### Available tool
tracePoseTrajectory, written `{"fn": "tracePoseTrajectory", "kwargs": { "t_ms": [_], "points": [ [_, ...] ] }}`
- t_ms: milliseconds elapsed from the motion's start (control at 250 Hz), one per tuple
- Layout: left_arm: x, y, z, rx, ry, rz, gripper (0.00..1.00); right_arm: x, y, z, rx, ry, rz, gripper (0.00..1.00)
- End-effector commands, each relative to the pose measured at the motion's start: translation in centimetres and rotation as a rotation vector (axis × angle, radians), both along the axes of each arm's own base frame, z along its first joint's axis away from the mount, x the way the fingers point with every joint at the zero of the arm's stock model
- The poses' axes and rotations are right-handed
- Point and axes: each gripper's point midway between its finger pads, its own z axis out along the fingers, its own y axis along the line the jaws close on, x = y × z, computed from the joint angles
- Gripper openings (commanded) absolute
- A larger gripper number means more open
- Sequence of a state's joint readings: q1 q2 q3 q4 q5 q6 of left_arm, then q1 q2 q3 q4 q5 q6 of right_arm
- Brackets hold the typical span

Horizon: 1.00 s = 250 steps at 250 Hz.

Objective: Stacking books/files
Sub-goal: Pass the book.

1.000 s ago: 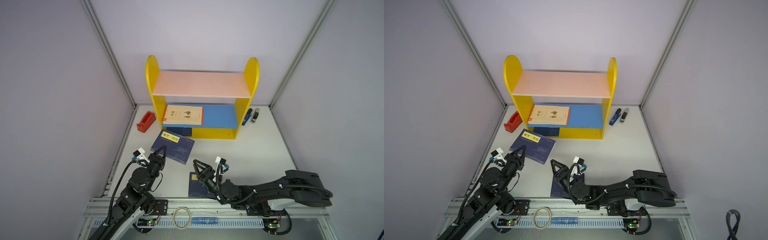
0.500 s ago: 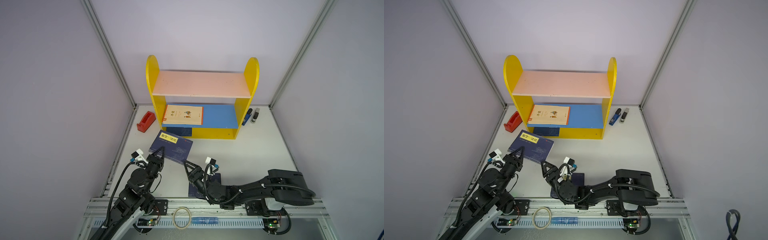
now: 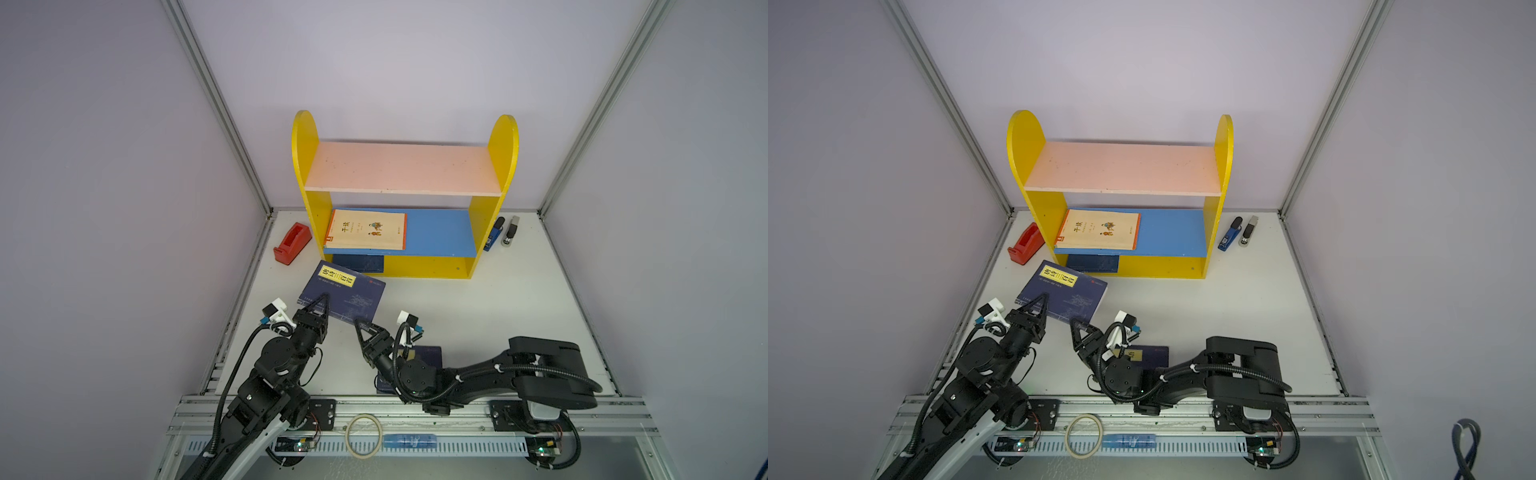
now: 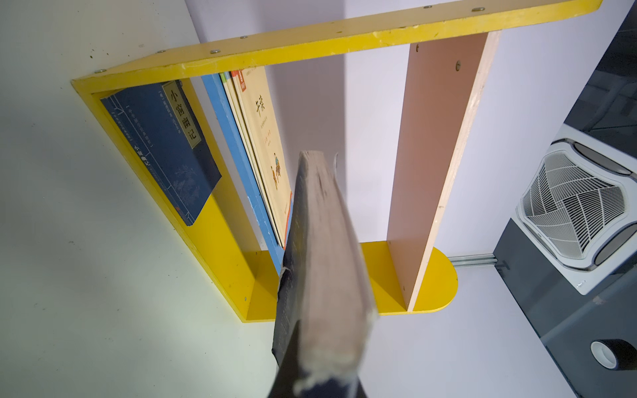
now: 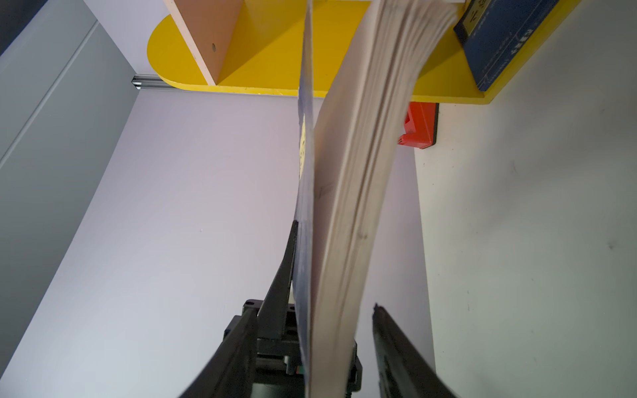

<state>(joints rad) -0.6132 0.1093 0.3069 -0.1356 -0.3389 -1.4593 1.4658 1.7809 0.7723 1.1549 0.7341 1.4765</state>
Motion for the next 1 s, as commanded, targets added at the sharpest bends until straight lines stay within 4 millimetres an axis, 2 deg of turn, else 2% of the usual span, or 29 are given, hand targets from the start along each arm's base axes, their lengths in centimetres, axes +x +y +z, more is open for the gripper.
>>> {"fn": "tracePoseTrajectory", "kwargs": {
  "t_ms": [0,84,256,356,444,520,652,800,896,996],
  "points": [
    [-0.2,0.3,0.8,-0.016,-0.021,0.010,0.00,0.1,-0.1,1.2,0.058,-0.019,-0.002,0.34],
    [-0.2,0.4,0.7,-0.015,-0.020,0.013,0.00,0.2,-0.4,1.3,0.068,-0.031,-0.007,0.23],
    [-0.4,0.6,0.7,-0.017,-0.021,0.016,0.00,0.5,-0.7,1.1,0.067,-0.035,-0.021,0.17],
    [-0.4,0.6,0.6,-0.020,-0.020,0.013,0.00,0.6,-0.6,1.2,0.055,-0.044,-0.024,0.18],
    [-0.4,0.6,0.6,-0.018,-0.019,0.014,0.00,0.9,-0.4,1.2,0.038,-0.045,-0.031,0.27],
    [-0.5,0.6,0.6,-0.020,-0.020,0.014,0.00,1.3,-0.2,1.0,0.032,-0.044,-0.032,0.26],
    [-0.6,0.7,0.6,-0.019,-0.019,0.014,0.00,2.2,-0.3,1.3,0.028,-0.064,-0.056,0.20],
    [-0.7,0.8,0.3,-0.007,-0.009,0.014,0.00,2.7,-0.3,1.1,0.006,-0.074,-0.053,0.00],
    [-0.9,0.9,0.7,0.014,-0.016,0.014,0.00,2.6,-0.3,1.2,0.004,-0.086,-0.035,0.00],
    [-1.2,1.1,0.9,0.065,-0.001,0.014,0.20,2.3,-0.9,1.0,-0.021,-0.106,-0.023,0.00]
  ]
}}
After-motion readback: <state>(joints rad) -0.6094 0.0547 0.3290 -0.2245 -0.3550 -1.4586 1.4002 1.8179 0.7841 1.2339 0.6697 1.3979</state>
